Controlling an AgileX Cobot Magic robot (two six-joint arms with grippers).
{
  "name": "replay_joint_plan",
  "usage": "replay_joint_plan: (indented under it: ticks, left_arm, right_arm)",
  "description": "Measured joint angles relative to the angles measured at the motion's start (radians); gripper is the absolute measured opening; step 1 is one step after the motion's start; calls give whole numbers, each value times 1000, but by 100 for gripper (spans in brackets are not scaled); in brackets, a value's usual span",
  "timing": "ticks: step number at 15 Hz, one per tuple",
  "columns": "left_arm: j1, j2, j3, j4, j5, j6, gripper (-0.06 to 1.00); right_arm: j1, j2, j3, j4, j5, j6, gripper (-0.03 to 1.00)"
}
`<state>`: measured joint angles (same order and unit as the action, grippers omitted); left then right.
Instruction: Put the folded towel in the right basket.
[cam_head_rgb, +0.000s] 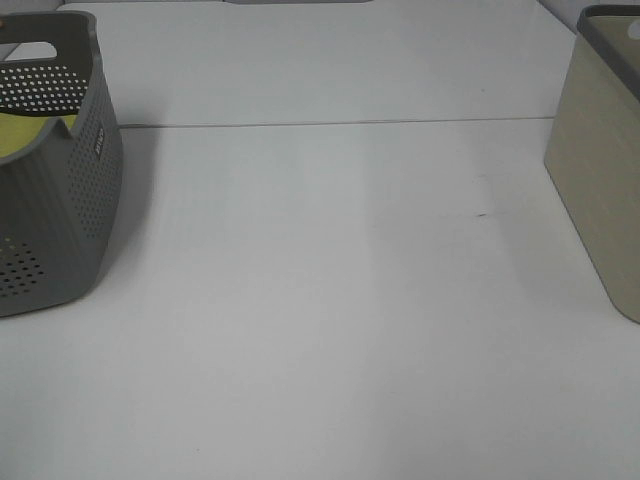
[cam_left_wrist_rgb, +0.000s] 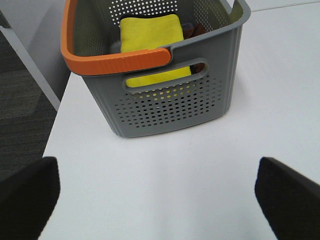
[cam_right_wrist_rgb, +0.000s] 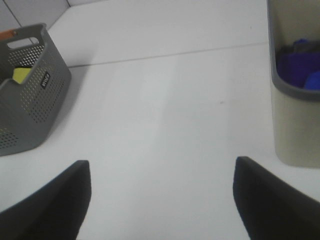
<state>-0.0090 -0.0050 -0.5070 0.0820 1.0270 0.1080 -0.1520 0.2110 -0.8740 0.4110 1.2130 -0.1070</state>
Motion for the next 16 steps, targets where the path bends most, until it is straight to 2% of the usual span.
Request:
replay_joint_plan:
  ticks: [1,3,5,7,11,16]
  left_arm:
    - [0,0,0,0,0,0,99]
    - [0,0,0,0,0,0,99]
    - [0,0,0,0,0,0,99]
    - [0,0,0,0,0,0,99]
    - [0,0,0,0,0,0,99]
    - [0,0,0,1,0,0,99]
  right_arm:
    - [2,-72,135,-21,5,23,76]
    - [50,-115,233,-39,11,21,76]
    - [103,-133,260,-98,12,13,76]
    - [149,-159,263,-209,8,14,76]
    - [153,-215,266,-361,-37,48,76]
    - [153,-215,393,-411,-81,124,75]
